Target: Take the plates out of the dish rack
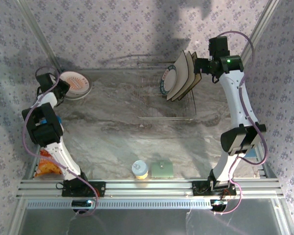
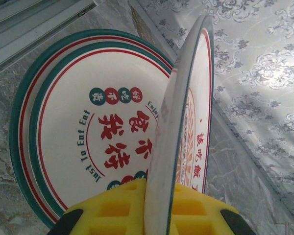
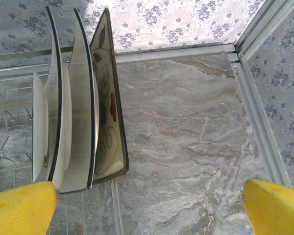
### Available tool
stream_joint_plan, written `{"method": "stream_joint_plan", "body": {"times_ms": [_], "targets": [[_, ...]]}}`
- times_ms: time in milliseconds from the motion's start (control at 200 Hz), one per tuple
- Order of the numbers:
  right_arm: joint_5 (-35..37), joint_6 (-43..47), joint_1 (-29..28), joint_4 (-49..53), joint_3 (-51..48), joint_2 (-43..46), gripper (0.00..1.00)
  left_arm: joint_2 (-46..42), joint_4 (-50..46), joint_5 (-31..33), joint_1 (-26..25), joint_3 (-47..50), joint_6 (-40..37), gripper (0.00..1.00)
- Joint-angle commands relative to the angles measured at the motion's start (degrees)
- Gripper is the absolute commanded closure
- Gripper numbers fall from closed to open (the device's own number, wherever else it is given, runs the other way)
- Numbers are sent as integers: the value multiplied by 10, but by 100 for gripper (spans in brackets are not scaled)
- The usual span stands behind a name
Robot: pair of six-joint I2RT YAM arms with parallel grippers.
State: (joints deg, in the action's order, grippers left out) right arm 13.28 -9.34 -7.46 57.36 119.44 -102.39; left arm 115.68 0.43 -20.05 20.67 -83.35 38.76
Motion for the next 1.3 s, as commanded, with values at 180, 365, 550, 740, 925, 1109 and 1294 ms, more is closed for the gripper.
{"method": "stream_joint_plan", "body": {"times_ms": [180,365,550,740,925,1109,1294], "targets": [[-1,9,-3,2,4,15,0,34,11,-10,13,-43,-3,100],[1,9,-5,4,4,14,0,48,8,-14,14,-58,0,100],[1,8,-7,3,5,12,0,64,-4,-21,15,-74,1,100],[1,8,-10,4,6,11,0,71,-22,-20,15,-83,-10,79],[-2,7,-12,3,7,10,0,72,-54,-10,15,-94,-26,66],[-4,7,-12,1,8,10,0,67,-116,19,14,-117,-60,51],[-8,6,-13,-1,9,8,0,74,-219,93,-4,-173,-135,43]]}}
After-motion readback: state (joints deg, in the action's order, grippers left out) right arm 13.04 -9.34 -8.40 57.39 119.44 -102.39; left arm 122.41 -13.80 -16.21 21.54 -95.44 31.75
